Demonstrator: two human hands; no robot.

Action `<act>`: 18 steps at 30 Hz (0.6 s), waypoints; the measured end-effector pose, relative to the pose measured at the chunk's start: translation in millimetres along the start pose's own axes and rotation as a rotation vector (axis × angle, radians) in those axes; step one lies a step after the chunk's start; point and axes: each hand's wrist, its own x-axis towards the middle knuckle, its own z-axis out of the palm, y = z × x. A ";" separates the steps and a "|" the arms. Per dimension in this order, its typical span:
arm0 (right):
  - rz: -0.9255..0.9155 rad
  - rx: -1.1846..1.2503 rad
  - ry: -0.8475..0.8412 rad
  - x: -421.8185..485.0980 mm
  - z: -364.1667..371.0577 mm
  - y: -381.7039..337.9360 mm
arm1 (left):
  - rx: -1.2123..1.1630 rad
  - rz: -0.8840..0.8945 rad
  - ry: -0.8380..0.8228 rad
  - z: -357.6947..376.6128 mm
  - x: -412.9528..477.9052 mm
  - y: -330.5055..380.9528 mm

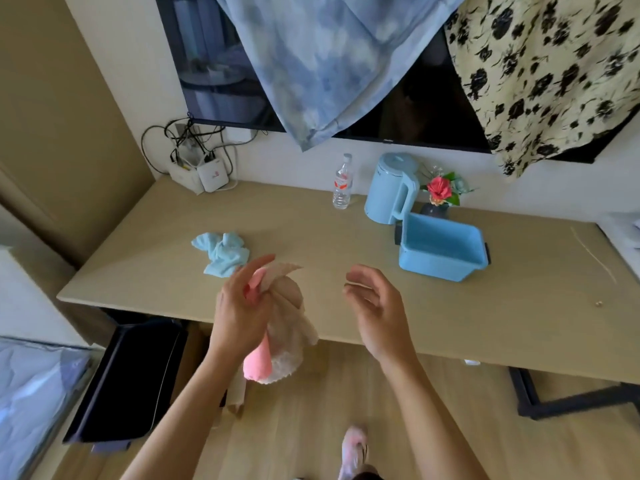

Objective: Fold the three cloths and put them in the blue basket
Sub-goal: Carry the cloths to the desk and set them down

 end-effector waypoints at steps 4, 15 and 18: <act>0.020 0.008 -0.065 66.0 9.2 12.4 | 0.098 0.013 0.040 20.8 65.3 -20.6; 0.106 -0.003 -0.265 216.3 40.5 45.9 | 0.361 -0.091 0.145 51.3 209.4 -66.9; 0.110 -0.015 -0.256 238.1 50.5 52.7 | 0.415 -0.090 0.106 58.0 235.7 -86.2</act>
